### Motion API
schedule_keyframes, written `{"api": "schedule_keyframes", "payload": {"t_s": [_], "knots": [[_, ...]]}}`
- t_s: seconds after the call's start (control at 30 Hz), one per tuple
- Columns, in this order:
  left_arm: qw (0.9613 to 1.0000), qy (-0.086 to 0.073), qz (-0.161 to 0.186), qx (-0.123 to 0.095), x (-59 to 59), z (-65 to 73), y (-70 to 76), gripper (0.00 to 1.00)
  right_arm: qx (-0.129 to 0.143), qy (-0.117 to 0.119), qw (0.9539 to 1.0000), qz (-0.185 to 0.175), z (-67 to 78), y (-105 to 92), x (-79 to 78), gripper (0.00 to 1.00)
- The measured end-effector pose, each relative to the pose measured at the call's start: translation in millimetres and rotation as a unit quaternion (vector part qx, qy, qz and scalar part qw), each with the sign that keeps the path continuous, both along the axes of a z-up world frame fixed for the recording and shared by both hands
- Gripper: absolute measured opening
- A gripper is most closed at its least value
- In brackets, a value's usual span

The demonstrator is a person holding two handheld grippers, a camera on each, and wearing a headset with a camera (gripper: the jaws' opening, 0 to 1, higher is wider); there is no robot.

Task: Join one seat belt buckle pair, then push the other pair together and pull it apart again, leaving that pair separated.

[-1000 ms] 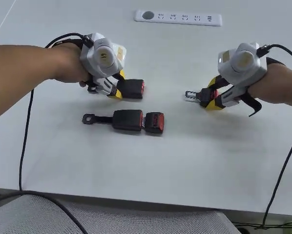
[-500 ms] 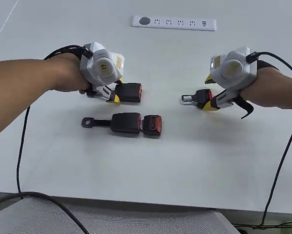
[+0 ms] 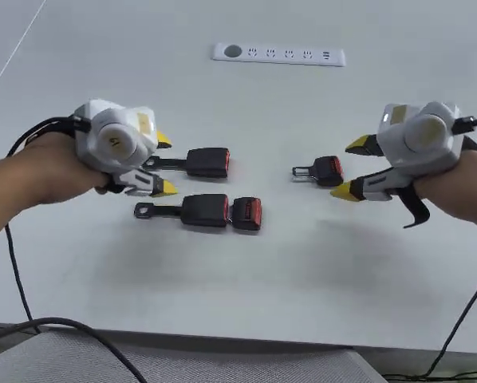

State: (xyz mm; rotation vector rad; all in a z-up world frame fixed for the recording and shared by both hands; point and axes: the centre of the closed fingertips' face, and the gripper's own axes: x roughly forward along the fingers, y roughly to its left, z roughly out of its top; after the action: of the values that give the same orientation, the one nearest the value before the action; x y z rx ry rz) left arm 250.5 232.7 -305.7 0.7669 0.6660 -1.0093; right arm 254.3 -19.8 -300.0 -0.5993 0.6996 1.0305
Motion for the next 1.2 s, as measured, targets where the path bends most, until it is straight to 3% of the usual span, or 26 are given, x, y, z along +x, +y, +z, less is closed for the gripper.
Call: {"api": "schedule_keyframes", "payload": {"t_s": [0.07, 0.27, 0.43, 0.53, 0.6, 0.77, 0.93, 1.03, 1.2], "knots": [[0.9995, 0.006, 0.026, -0.016, -14.1, 5.2, 6.3, 0.56, 0.021, -0.004, 0.9997, -0.013, 7.7, 5.3, -11.0, 0.66], [0.997, 0.003, 0.068, -0.037, -51.5, 18.0, 25.3, 0.64, 0.036, -0.005, 0.9993, -0.011, 18.4, 10.7, -46.2, 0.69], [0.9947, -0.001, 0.092, -0.045, -75.9, 24.3, 49.5, 0.72, 0.066, -0.011, 0.996, -0.059, 20.8, 11.1, -66.1, 0.75], [0.9903, -0.005, 0.128, -0.054, -80.8, 29.8, 68.0, 0.76, 0.065, -0.008, 0.9944, -0.082, 12.5, 2.9, -72.4, 0.76], [0.9875, 0.004, 0.146, -0.058, -85.6, 28.6, 78.7, 0.78, 0.09, 0.008, 0.9881, -0.125, 6.9, -2.3, -74.9, 0.76], [0.9842, -0.004, 0.166, -0.06, -92.2, 30.4, 93.6, 0.91, 0.09, -0.004, 0.988, -0.125, 9.7, -3.7, -84.0, 0.86], [0.9832, -0.009, 0.17, -0.067, -95.5, 33.2, 95.0, 0.97, 0.094, -0.041, 0.9852, -0.137, 25.6, -5.8, -78.2, 0.99], [0.9798, -0.005, 0.187, -0.071, -95.5, 31.8, 97.5, 1.0, 0.09, -0.042, 0.9849, -0.142, 26.6, -6.1, -79.2, 1.0], [0.9792, -0.018, 0.185, -0.08, -95.7, 39.4, 90.8, 1.0, 0.091, -0.042, 0.9834, -0.152, 23.5, -7.7, -81.2, 1.0]]}}
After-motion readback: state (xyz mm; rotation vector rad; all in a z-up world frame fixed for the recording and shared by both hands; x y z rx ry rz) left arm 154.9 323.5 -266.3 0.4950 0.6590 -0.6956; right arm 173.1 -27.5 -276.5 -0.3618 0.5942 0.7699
